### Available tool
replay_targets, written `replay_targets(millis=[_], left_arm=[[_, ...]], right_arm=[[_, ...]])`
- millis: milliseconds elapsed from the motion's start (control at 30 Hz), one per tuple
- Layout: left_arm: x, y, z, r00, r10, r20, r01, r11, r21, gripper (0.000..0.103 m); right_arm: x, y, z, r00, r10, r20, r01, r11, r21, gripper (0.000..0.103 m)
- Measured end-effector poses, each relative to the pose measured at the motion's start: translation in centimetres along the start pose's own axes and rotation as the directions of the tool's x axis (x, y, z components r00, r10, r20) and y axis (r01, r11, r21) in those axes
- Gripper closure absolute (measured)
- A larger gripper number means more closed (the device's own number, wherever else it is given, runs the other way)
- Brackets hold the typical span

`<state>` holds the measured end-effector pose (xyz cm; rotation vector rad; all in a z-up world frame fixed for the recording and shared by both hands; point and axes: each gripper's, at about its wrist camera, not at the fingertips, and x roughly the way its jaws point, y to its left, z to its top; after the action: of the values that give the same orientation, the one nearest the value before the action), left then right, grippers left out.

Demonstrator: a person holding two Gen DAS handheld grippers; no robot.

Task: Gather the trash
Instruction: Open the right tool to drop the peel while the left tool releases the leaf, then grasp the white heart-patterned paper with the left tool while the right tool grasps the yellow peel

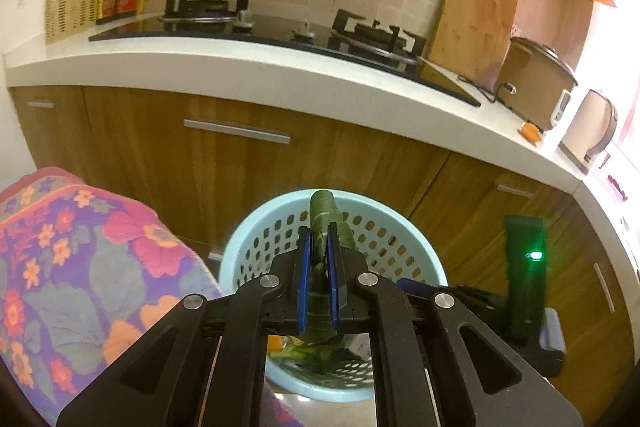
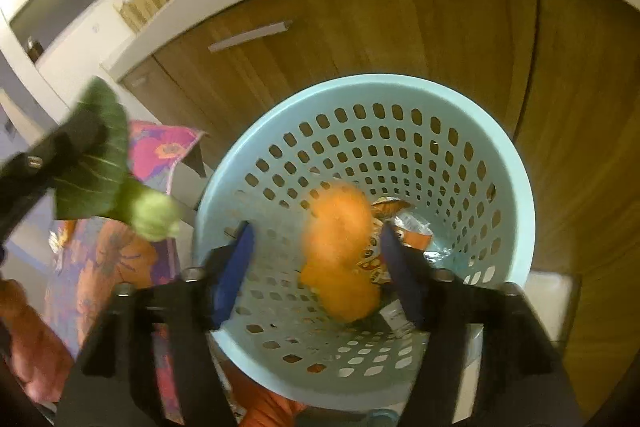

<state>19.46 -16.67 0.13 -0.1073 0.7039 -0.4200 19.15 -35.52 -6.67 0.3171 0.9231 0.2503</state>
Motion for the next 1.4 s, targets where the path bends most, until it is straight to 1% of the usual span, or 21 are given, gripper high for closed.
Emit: replay_targets(millis=[167, 200, 233, 267, 300, 467, 567, 667, 833, 933, 1000, 1100, 1233, 1400], left_arm=[[1.9, -0.2, -0.3, 1.000, 0.011, -0.029, -0.010, 1.000, 0.003, 0.097], [2.2, -0.2, -0.5, 0.999, 0.018, -0.033, -0.018, 1.000, 0.001, 0.090], [2.5, -0.2, -0.6, 0.999, 0.025, -0.040, -0.025, 1.000, 0.001, 0.081], [2.5, -0.2, -0.7, 0.999, 0.030, -0.040, -0.030, 1.000, 0.001, 0.064], [2.5, -0.2, -0.9, 0.999, 0.036, -0.033, -0.036, 0.999, 0.006, 0.062], [1.8, 0.3, -1.3, 0.999, 0.040, -0.032, -0.040, 0.999, 0.006, 0.062], [0.5, 0.9, -1.4, 0.999, 0.048, -0.017, -0.048, 0.999, -0.004, 0.062], [-1.0, 1.5, -1.5, 0.998, 0.058, 0.003, -0.058, 0.998, -0.009, 0.058], [-3.6, 2.7, -1.7, 0.997, 0.062, 0.038, -0.060, 0.997, -0.043, 0.058], [-5.2, 3.4, -1.9, 0.996, 0.067, 0.058, -0.063, 0.996, -0.056, 0.055], [-6.4, 3.8, -2.2, 0.995, 0.073, 0.075, -0.068, 0.996, -0.064, 0.053], [-8.1, 4.7, -2.6, 0.992, 0.083, 0.098, -0.075, 0.994, -0.084, 0.052], [-10.3, 6.2, -3.0, 0.986, 0.107, 0.124, -0.093, 0.989, -0.114, 0.052], [-13.5, 8.8, -3.7, 0.972, 0.161, 0.171, -0.135, 0.979, -0.151, 0.052]], right_arm=[[-1.0, -1.7, -0.4, 0.999, -0.019, 0.032, 0.017, 0.998, 0.054, 0.041], [-1.2, -2.0, -0.5, 0.999, -0.014, 0.035, 0.011, 0.998, 0.067, 0.041], [-1.5, -2.3, -0.5, 0.999, -0.011, 0.039, 0.008, 0.997, 0.079, 0.041], [-1.8, -2.5, -0.6, 0.999, -0.013, 0.044, 0.010, 0.997, 0.082, 0.041], [-2.0, -2.5, -0.6, 0.999, -0.015, 0.047, 0.012, 0.997, 0.080, 0.041], [-3.0, -1.6, -0.6, 0.997, -0.020, 0.074, 0.016, 0.998, 0.057, 0.041], [-3.5, -0.7, -0.7, 0.995, -0.021, 0.093, 0.017, 0.999, 0.040, 0.041], [-3.9, 0.4, -0.8, 0.994, -0.023, 0.107, 0.022, 1.000, 0.015, 0.041], [-4.3, 2.5, -0.7, 0.993, -0.011, 0.116, 0.014, 1.000, -0.023, 0.041], [-4.6, 3.7, -0.7, 0.993, -0.004, 0.121, 0.010, 0.999, -0.044, 0.041], [-4.7, 4.8, -0.8, 0.993, 0.002, 0.122, 0.006, 0.998, -0.065, 0.041], [-4.7, 6.3, -0.9, 0.993, 0.019, 0.118, -0.008, 0.996, -0.090, 0.041], [-4.9, 9.4, -1.3, 0.993, 0.042, 0.114, -0.024, 0.988, -0.155, 0.041], [-5.6, 13.6, -1.7, 0.988, 0.075, 0.132, -0.037, 0.964, -0.263, 0.041]])
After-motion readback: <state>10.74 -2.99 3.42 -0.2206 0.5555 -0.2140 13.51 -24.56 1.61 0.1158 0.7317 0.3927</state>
